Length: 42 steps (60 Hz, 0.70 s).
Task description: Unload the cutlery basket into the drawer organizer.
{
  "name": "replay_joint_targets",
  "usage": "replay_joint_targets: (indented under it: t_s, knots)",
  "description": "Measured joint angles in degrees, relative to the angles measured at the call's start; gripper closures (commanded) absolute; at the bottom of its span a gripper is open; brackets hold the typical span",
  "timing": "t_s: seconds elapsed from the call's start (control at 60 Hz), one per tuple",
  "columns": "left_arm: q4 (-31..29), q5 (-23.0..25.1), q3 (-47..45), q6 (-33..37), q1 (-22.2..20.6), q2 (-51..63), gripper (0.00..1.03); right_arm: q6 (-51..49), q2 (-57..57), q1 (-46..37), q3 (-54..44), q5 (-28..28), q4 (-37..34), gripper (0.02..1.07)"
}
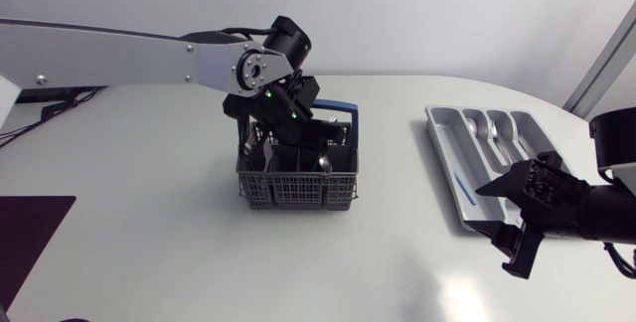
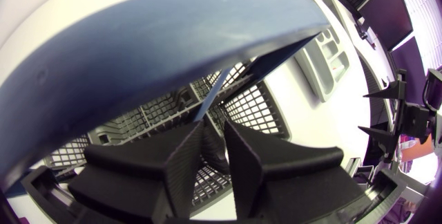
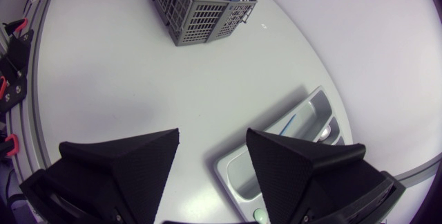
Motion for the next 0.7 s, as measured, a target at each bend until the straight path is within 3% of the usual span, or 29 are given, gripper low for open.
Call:
replay_joint_targets:
  t_s: [0.383,0.617,0.7]
  knots:
    - [-3.4,-0.3,0.0,0.0,0.0,-0.1,0.78,0.0,0.0,0.0,-0.9,0.3,0.8,0.35]
    - [-4.5,-0.3,-0.1,0.0,0.1,-1.3,0.63,0.0,0.0,0.0,-1.8,0.5,1.3,0.35]
    - [-4.5,-0.3,-0.1,0.0,0.1,-2.3,0.63,0.0,0.0,0.0,-1.9,0.6,1.4,0.35]
